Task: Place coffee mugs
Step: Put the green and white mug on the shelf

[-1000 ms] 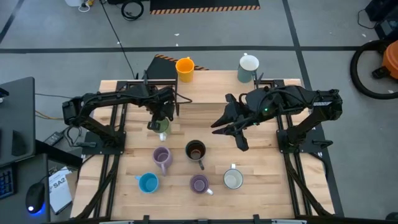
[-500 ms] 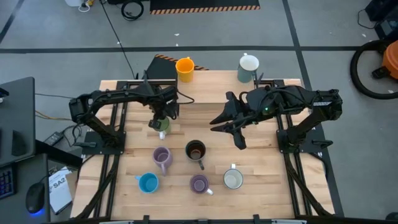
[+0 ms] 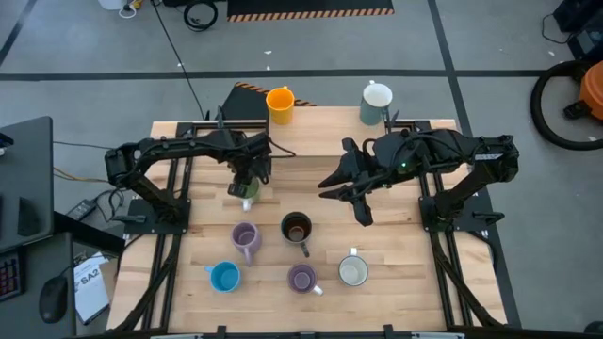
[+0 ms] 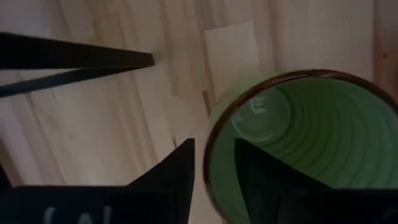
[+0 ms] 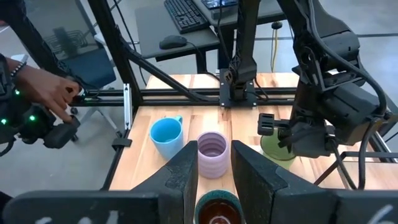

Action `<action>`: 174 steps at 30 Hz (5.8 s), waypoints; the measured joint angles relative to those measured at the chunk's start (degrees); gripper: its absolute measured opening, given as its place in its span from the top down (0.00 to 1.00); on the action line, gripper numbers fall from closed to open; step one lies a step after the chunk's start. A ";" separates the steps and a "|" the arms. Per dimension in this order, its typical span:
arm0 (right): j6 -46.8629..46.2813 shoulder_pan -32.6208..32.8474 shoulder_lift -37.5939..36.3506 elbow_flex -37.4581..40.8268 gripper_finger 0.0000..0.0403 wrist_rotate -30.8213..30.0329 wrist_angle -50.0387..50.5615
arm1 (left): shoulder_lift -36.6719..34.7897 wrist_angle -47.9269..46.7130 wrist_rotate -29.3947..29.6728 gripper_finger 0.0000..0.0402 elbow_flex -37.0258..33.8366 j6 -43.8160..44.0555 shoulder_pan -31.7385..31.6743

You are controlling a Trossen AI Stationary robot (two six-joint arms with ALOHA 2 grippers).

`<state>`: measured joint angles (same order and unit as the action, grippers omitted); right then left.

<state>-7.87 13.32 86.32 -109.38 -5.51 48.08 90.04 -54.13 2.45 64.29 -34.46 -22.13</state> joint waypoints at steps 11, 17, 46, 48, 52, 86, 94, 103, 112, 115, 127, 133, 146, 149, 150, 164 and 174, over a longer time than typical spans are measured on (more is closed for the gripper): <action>1.05 0.00 -0.01 0.00 0.75 0.83 0.78 | -0.13 -3.11 0.34 0.64 6.60 3.85 -0.16; 1.63 0.00 0.00 0.00 0.75 2.19 1.47 | -0.15 -11.23 0.31 0.64 11.44 5.99 -0.13; 5.00 0.07 -0.02 0.00 0.75 8.50 4.76 | -0.15 -23.19 10.18 0.64 17.01 99.80 24.80; 4.91 0.07 -0.02 0.00 0.75 8.59 4.76 | -0.17 -22.25 10.24 0.64 16.19 102.10 25.73; 4.58 0.09 -0.02 0.00 0.75 8.63 4.78 | -0.26 -16.85 6.84 0.64 10.65 105.19 27.05; 4.88 0.30 -0.02 0.00 0.75 9.66 4.34 | -0.94 -3.85 5.23 0.65 -1.44 114.33 23.67; 4.90 0.28 -0.02 0.00 0.75 9.66 4.26 | -0.94 -6.65 4.67 0.65 -1.29 114.20 23.67; 4.67 0.31 -0.02 0.00 0.75 9.68 4.26 | -0.94 -8.04 7.52 0.65 -1.29 105.53 21.01; 3.35 0.30 -0.02 0.00 0.75 9.66 4.26 | -0.92 -5.16 6.22 0.65 -2.93 102.34 17.24; 3.34 0.30 -0.02 0.00 0.75 9.36 4.24 | -0.92 -3.27 5.53 0.65 -3.51 100.97 16.45; 3.78 -0.12 -0.02 0.00 0.75 9.15 4.28 | -0.92 -2.82 4.86 0.68 -4.02 98.44 15.17; 3.91 -1.06 -0.12 0.00 0.75 9.21 4.35 | -0.92 -2.94 5.18 0.76 -4.02 98.27 15.17; 3.58 -1.51 -2.89 0.00 0.75 9.55 5.92 | -0.93 -2.90 3.78 0.81 -4.02 98.62 15.23; 3.33 -1.51 -2.91 0.00 0.75 9.55 5.93 | -0.94 -2.97 2.98 0.81 -4.02 99.26 15.23; 3.09 -1.51 -2.91 0.00 0.75 9.55 6.01 | -0.94 -3.00 2.69 0.81 -4.00 99.46 15.32; 2.22 -1.46 -3.04 0.00 0.75 8.72 7.88 | -0.92 -8.41 4.53 0.81 0.62 100.13 19.32; 2.03 -1.46 -3.06 0.00 0.75 8.54 7.82 | -1.95 -8.65 4.74 0.82 2.22 99.67 19.85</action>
<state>-5.85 11.86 83.26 -109.38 3.03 55.90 88.09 -62.78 7.19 66.52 65.21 -2.28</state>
